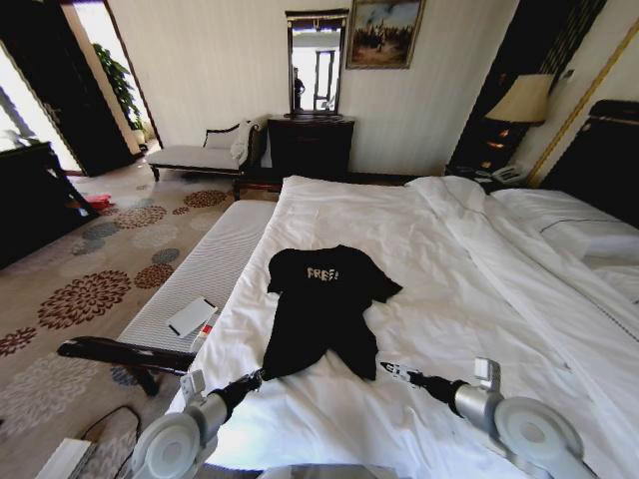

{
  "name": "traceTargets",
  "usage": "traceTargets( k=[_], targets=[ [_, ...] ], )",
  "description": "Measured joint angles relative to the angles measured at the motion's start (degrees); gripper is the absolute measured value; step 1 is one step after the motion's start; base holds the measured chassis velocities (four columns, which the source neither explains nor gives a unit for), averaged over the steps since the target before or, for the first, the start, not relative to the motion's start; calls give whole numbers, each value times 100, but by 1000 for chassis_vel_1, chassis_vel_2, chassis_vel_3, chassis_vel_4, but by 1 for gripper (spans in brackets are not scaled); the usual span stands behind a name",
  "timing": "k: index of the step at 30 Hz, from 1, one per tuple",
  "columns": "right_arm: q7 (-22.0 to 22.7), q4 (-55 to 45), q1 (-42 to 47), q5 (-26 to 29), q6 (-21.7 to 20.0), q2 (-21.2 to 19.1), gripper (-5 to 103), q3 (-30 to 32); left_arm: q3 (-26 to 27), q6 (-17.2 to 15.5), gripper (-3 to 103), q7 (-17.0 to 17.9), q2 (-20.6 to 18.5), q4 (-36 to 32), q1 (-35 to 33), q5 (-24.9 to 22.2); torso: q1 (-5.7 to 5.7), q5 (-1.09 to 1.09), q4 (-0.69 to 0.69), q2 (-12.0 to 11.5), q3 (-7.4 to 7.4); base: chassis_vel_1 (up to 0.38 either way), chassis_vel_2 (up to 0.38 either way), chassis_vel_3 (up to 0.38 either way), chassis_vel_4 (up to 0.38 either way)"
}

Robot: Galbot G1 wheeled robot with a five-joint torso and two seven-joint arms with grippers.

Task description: Fold the clothes on the bed.

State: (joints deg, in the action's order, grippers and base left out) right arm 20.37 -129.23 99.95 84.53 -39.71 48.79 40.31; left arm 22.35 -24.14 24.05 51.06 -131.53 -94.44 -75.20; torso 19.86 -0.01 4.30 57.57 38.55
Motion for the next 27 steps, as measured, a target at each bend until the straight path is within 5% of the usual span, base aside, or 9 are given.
traceTargets(
  k=[11,15,27],
  targets=[
    [82,432,-447,-120,-49,31,100,-614,53,15,0,2,-42,-73,-72,74,0,0,1,0,0,0,0,0,0],
    [28,588,-703,-225,-68,32,100,-830,30,-16,0,-102,-30,-2,-132,453,0,1,1,0,0,0,0,0,0],
    [96,620,-864,-394,-126,144,100,-1131,28,87,0,-63,-17,-13,-160,174,0,1,1,0,0,0,0,0,0]
  ],
)
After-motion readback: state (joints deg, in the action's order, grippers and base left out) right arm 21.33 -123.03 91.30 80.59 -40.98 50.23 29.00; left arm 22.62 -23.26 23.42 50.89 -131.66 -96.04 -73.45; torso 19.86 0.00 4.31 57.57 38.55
